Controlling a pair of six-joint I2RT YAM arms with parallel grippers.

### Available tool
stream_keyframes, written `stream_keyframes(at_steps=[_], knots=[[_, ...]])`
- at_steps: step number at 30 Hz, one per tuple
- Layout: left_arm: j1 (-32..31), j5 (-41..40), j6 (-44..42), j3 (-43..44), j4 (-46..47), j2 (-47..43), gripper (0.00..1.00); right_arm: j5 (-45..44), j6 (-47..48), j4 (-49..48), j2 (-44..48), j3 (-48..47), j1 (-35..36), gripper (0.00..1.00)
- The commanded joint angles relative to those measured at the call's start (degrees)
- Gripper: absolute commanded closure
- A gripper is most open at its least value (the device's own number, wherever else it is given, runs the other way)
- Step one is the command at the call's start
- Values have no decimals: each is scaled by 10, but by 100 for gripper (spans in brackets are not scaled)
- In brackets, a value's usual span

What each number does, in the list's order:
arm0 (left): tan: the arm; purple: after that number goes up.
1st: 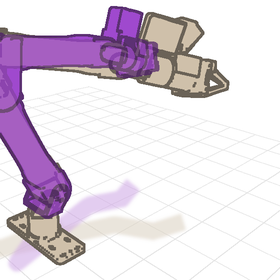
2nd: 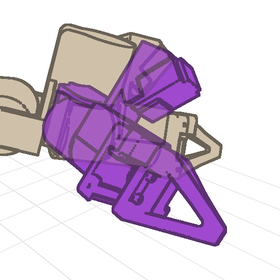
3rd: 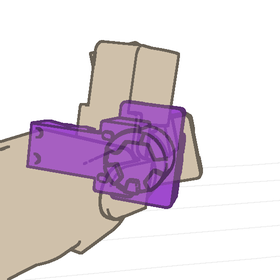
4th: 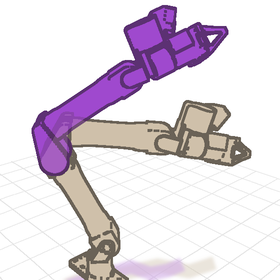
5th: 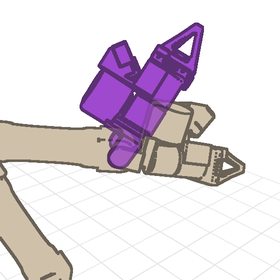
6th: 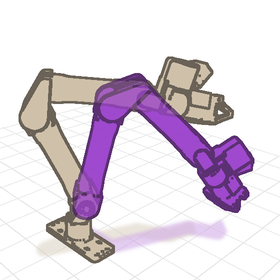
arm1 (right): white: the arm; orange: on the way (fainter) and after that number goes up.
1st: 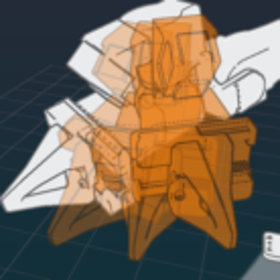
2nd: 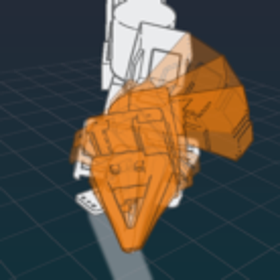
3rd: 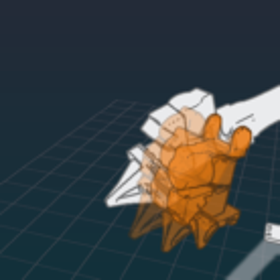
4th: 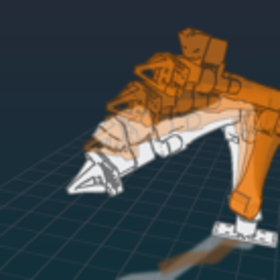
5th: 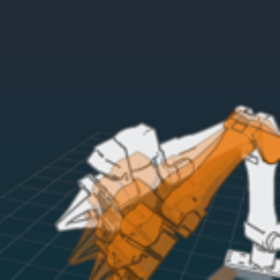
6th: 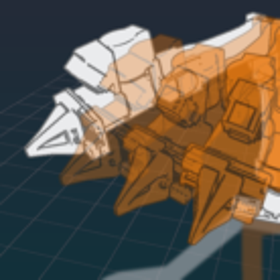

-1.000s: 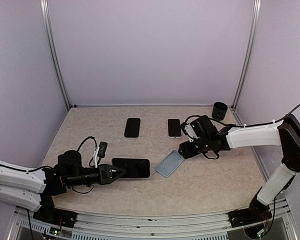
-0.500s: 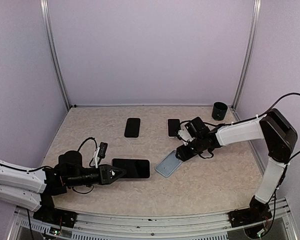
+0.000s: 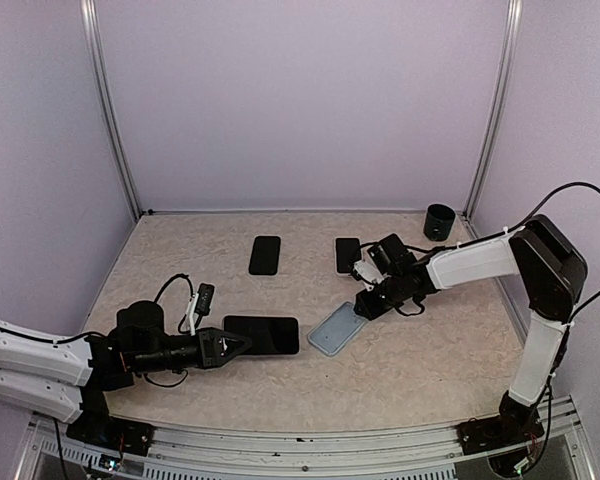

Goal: Put the phone into the phone case
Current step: Move the phone case to the center of the board.

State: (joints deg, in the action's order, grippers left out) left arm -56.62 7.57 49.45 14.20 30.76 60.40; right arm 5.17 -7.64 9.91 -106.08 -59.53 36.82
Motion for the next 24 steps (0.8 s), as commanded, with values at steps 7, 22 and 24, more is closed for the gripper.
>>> stream_keyframes(at_steps=[7, 22, 24], knots=[[1, -15, 4, 5, 51, 15, 100, -6, -110, -33, 49, 51, -5, 92], [0, -23, 19, -2, 75, 35, 100, -53, -279, -122, 146, 184, 51, 91], [0, -23, 20, -3, 74, 34, 100, -53, -283, -124, 143, 185, 61, 90]])
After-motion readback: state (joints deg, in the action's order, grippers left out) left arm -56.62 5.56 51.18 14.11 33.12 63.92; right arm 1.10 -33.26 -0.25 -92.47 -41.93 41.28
